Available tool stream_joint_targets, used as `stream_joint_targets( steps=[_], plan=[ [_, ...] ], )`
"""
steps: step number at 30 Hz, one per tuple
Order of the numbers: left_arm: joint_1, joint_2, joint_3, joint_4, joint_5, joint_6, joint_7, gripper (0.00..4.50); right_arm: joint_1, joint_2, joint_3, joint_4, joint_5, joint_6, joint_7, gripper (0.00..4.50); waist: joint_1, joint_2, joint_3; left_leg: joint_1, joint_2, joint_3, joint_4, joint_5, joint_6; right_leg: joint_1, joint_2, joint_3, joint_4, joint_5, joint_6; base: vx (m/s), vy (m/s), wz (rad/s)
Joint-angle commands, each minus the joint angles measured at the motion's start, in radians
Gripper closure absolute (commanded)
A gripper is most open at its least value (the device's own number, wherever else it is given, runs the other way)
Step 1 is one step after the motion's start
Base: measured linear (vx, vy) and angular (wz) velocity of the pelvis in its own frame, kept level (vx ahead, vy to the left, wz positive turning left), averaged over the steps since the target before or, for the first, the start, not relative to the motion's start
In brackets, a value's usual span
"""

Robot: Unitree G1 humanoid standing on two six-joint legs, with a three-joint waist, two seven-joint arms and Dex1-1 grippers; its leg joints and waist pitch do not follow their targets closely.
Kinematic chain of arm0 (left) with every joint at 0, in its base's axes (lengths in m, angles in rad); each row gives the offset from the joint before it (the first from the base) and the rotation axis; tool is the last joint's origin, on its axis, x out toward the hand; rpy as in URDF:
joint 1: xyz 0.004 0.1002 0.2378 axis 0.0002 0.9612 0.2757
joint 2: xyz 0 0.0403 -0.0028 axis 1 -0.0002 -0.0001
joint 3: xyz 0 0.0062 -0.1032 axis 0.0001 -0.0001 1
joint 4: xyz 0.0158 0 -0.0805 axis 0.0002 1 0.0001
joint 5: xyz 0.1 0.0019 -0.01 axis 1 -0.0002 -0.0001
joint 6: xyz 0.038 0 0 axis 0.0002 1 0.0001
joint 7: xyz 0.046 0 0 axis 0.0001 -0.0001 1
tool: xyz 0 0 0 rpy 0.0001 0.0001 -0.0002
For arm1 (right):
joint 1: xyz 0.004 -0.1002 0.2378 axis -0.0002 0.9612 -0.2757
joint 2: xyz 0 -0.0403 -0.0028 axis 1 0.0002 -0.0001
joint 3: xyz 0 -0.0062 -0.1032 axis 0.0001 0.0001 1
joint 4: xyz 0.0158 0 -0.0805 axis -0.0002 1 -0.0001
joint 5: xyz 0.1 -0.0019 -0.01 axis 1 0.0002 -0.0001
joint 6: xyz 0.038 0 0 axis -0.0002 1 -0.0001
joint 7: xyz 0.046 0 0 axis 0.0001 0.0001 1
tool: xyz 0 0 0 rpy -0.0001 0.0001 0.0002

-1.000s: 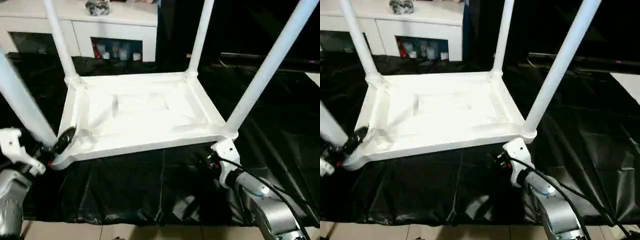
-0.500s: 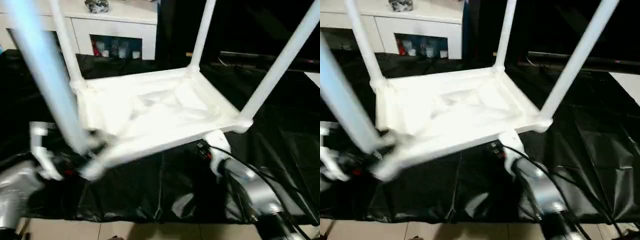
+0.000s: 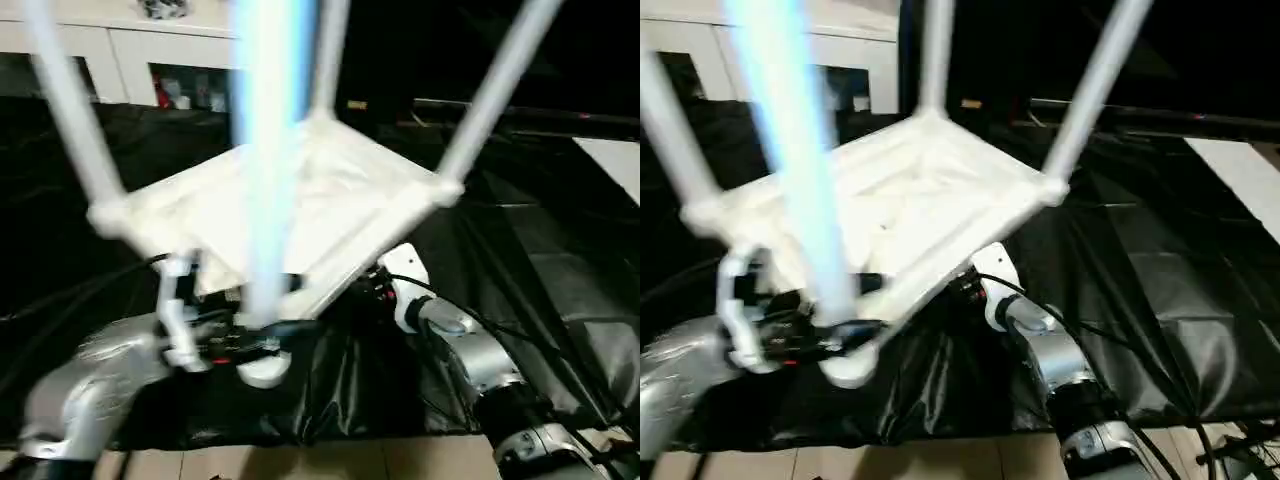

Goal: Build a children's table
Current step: Rotate table base

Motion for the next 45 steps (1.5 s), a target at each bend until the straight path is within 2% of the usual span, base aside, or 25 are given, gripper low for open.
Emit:
stream_joint_targets(
  steps=[1, 5, 8, 11, 13, 14, 15, 16, 21, 23, 25, 28, 29, 30, 32, 33, 34, 35, 36, 38, 39, 40, 41, 44, 45],
  plan=[
    [-0.014, -0.020, -0.059, -0.044, -0.015, 0.014, -0.005, 0.03, -0.015, 0.021, 0.036, 0.022, -0.004, -0.009, 0.026, 1.31, 0.012, 0.025, -0.047, -0.004, 0.028, -0.005, -0.081, -0.080, -0.037, 0.050, -0.057, 0.043, -0.056, 0.035, -0.199, 0.000, 0.000, 0.00],
    [-0.033, -0.091, -0.112, -0.038, 0.025, 0.002, 0.018, 0.03, -0.015, 0.022, 0.024, 0.062, -0.009, -0.038, 0.026, 1.31, 0.010, 0.031, -0.048, -0.002, 0.031, -0.001, -0.078, -0.071, -0.036, 0.049, -0.052, 0.045, -0.057, 0.078, -0.216, 0.000, 0.000, 0.00],
    [-0.057, -0.130, -0.142, -0.009, 0.063, -0.028, 0.036, 0.03, -0.016, 0.026, 0.016, 0.084, -0.011, -0.057, 0.029, 1.31, 0.012, 0.032, -0.045, 0.002, 0.031, 0.000, -0.080, -0.117, -0.042, 0.047, -0.051, 0.045, -0.063, 0.022, -0.210, 0.000, 0.000, 0.00],
    [-0.111, -0.190, -0.150, 0.105, 0.165, -0.143, 0.089, 0.03, -0.012, 0.026, 0.005, 0.098, -0.015, -0.076, 0.030, 1.31, 0.014, 0.037, -0.042, 0.004, 0.031, 0.000, -0.081, -0.148, -0.041, 0.044, -0.051, 0.047, -0.072, -0.042, -0.199, 0.000, 0.000, 0.00],
    [-0.122, -0.199, -0.149, 0.130, 0.184, -0.163, 0.100, 0.03, -0.011, 0.025, 0.004, 0.101, -0.016, -0.079, 0.028, 1.31, 0.016, 0.035, -0.044, 0.002, 0.032, -0.002, -0.081, -0.153, -0.043, 0.048, -0.053, 0.047, -0.073, -0.071, -0.191, 0.000, 0.000, 0.00],
    [-0.157, -0.219, -0.142, 0.205, 0.247, -0.231, 0.148, 0.03, -0.012, 0.017, -0.002, 0.113, -0.019, -0.089, 0.022, 1.31, 0.015, 0.039, -0.043, 0.001, 0.033, -0.004, -0.083, -0.154, -0.042, 0.045, -0.052, 0.046, -0.076, -0.079, -0.187, 0.000, 0.000, 0.00],
    [-0.178, -0.228, -0.137, 0.249, 0.284, -0.269, 0.181, 0.03, -0.013, 0.010, -0.007, 0.119, -0.022, -0.094, 0.014, 1.31, 0.016, 0.038, -0.043, 0.007, 0.031, -0.001, -0.080, -0.159, -0.036, 0.040, -0.051, 0.047, -0.081, -0.086, -0.183, 0.000, 0.000, 0.00],
    [-0.208, -0.235, -0.131, 0.311, 0.337, -0.326, 0.224, 0.03, -0.015, -0.002, -0.019, 0.127, -0.021, -0.104, 0.006, 1.31, 0.018, 0.045, -0.043, 0.004, 0.032, -0.003, -0.080, -0.163, -0.039, 0.042, -0.051, 0.047, -0.078, -0.085, -0.187, 0.000, 0.000, 0.00],
    [-0.269, -0.213, -0.131, 0.430, 0.422, -0.415, 0.260, 0.03, -0.013, -0.054, -0.062, 0.131, -0.005, -0.124, 0.017, 1.31, 0.026, 0.044, -0.045, 0.004, 0.030, -0.002, -0.077, -0.157, -0.023, 0.041, -0.053, 0.047, -0.081, -0.108, -0.185, 0.000, 0.000, 0.00],
    [-0.294, -0.211, -0.124, 0.470, 0.442, -0.453, 0.256, 0.03, -0.004, -0.082, -0.077, 0.121, -0.002, -0.135, 0.030, 1.31, 0.034, 0.058, -0.047, 0.002, 0.031, -0.002, -0.075, -0.123, -0.020, 0.041, -0.055, 0.047, -0.075, -0.057, -0.202, 0.000, 0.000, 0.00],
    [-0.314, -0.203, -0.117, 0.486, 0.425, -0.465, 0.191, 0.03, 0.017, -0.114, -0.091, 0.085, 0.010, -0.142, 0.055, 1.31, 0.041, 0.051, -0.049, 0.001, 0.030, 0.000, -0.073, -0.104, -0.012, 0.046, -0.054, 0.046, -0.071, -0.013, -0.215, 0.000, 0.000, 0.00],
    [-0.321, -0.171, -0.136, 0.473, 0.418, -0.423, 0.131, 0.03, 0.040, -0.140, -0.100, 0.042, 0.032, -0.145, 0.106, 1.31, 0.052, 0.051, -0.049, 0.000, 0.031, -0.001, -0.074, -0.091, -0.001, 0.047, -0.055, 0.044, -0.065, 0.021, -0.223, 0.000, 0.000, 0.00],
    [-0.327, -0.135, -0.151, 0.485, 0.425, -0.423, 0.076, 0.03, 0.061, -0.163, -0.099, 0.003, 0.043, -0.144, 0.150, 1.31, 0.055, 0.060, -0.049, 0.001, 0.031, -0.001, -0.073, -0.097, 0.003, 0.045, -0.055, 0.044, -0.066, 0.017, -0.225, 0.000, 0.000, 0.00],
    [-0.333, -0.112, -0.161, 0.498, 0.433, -0.429, 0.039, 0.03, 0.077, -0.182, -0.097, -0.023, 0.050, -0.144, 0.183, 1.31, 0.057, 0.057, -0.049, 0.003, 0.031, 0.000, -0.073, -0.098, 0.008, 0.045, -0.054, 0.045, -0.068, 0.021, -0.222, 0.000, 0.000, 0.00],
    [-0.353, -0.060, -0.179, 0.542, 0.451, -0.440, -0.039, 0.03, 0.119, -0.241, -0.077, -0.094, 0.059, -0.148, 0.276, 1.31, 0.055, 0.084, -0.052, 0.003, 0.027, -0.002, -0.069, -0.086, 0.014, 0.046, -0.048, 0.043, -0.060, 0.093, -0.234, 0.000, 0.000, 0.00],
    [-0.353, -0.060, -0.179, 0.542, 0.451, -0.440, -0.039, 0.03, 0.119, -0.241, -0.077, -0.094, 0.059, -0.148, 0.276, 1.31, 0.052, 0.069, -0.053, 0.002, 0.026, 0.000, -0.067, -0.083, 0.026, 0.051, -0.048, 0.044, -0.060, 0.113, -0.241, 0.000, 0.000, 0.00],
    [-0.362, -0.047, -0.186, 0.561, 0.460, -0.447, -0.059, 0.03, 0.132, -0.263, -0.071, -0.116, 0.063, -0.150, 0.307, 1.31, 0.054, 0.070, -0.052, -0.001, 0.025, 0.001, -0.066, -0.076, 0.039, 0.052, -0.050, 0.044, -0.061, 0.108, -0.249, 0.000, 0.000, 0.00],
    [-0.379, -0.026, -0.197, 0.598, 0.479, -0.461, -0.090, 0.20, 0.151, -0.294, -0.064, -0.154, 0.072, -0.143, 0.350, 1.31, 0.055, 0.087, -0.052, -0.001, 0.025, 0.000, -0.064, -0.080, 0.040, 0.050, -0.053, 0.044, -0.060, 0.096, -0.256, 0.000, 0.000, 0.00],
    [-0.398, -0.013, -0.212, 0.636, 0.506, -0.483, -0.105, 0.31, 0.168, -0.329, -0.063, -0.184, 0.084, -0.140, 0.396, 1.31, 0.056, 0.094, -0.051, 0.001, 0.027, 0.001, -0.063, -0.097, 0.041, 0.050, -0.053, 0.044, -0.066, 0.065, -0.255, 0.000, 0.000, 0.00],
    [-0.428, 0.004, -0.231, 0.700, 0.551, -0.525, -0.124, 0.31, 0.195, -0.381, -0.061, -0.237, 0.103, -0.133, 0.465, 1.31, 0.059, 0.085, -0.049, 0.000, 0.029, 0.001, -0.064, -0.110, 0.050, 0.053, -0.050, 0.044, -0.067, 0.045, -0.248, 0.000, 0.000, 0.00],
    [-0.447, 0.012, -0.241, 0.738, 0.576, -0.544, -0.132, 0.42, 0.210, -0.413, -0.059, -0.272, 0.114, -0.124, 0.504, 1.31, 0.056, 0.097, -0.047, -0.004, 0.027, 0.001, -0.065, -0.119, 0.049, 0.053, -0.050, 0.043, -0.073, 0.012, -0.239, 0.000, 0.000, 0.00],
    [-0.474, 0.022, -0.258, 0.788, 0.611, -0.565, -0.142, 0.51, 0.229, -0.460, -0.056, -0.327, 0.130, -0.108, 0.558, 1.31, 0.059, 0.095, -0.048, 0.003, 0.027, 0.002, -0.063, -0.138, 0.054, 0.053, -0.049, 0.044, -0.080, -0.022, -0.231, 0.000, 0.000, 0.00],
    [-0.495, 0.031, -0.272, 0.828, 0.628, -0.568, -0.164, 0.51, 0.242, -0.493, -0.056, -0.384, 0.156, -0.072, 0.604, 1.31, 0.059, 0.099, -0.049, 0.002, 0.029, 0.000, -0.063, -0.133, 0.052, 0.053, -0.050, 0.045, -0.076, -0.015, -0.235, 0.000, 0.000, 0.00],
    [-0.529, 0.041, -0.301, 0.916, 0.658, -0.594, -0.218, 0.71, 0.266, -0.548, -0.061, -0.493, 0.202, -0.013, 0.685, 1.31, 0.056, 0.094, -0.048, -0.010, 0.028, -0.003, -0.064, -0.116, 0.063, 0.059, -0.054, 0.042, -0.076, -0.042, -0.225, 0.000, 0.000, 0.00],
    [-0.534, 0.040, -0.302, 0.934, 0.662, -0.603, -0.221, 0.80, 0.267, -0.555, -0.062, -0.511, 0.210, 0.002, 0.693, 1.31, 0.057, 0.096, -0.048, -0.008, 0.029, -0.004, -0.064, -0.117, 0.062, 0.055, -0.055, 0.042, -0.081, -0.067, -0.225, 0.000, 0.000, 0.00]
  ],
)
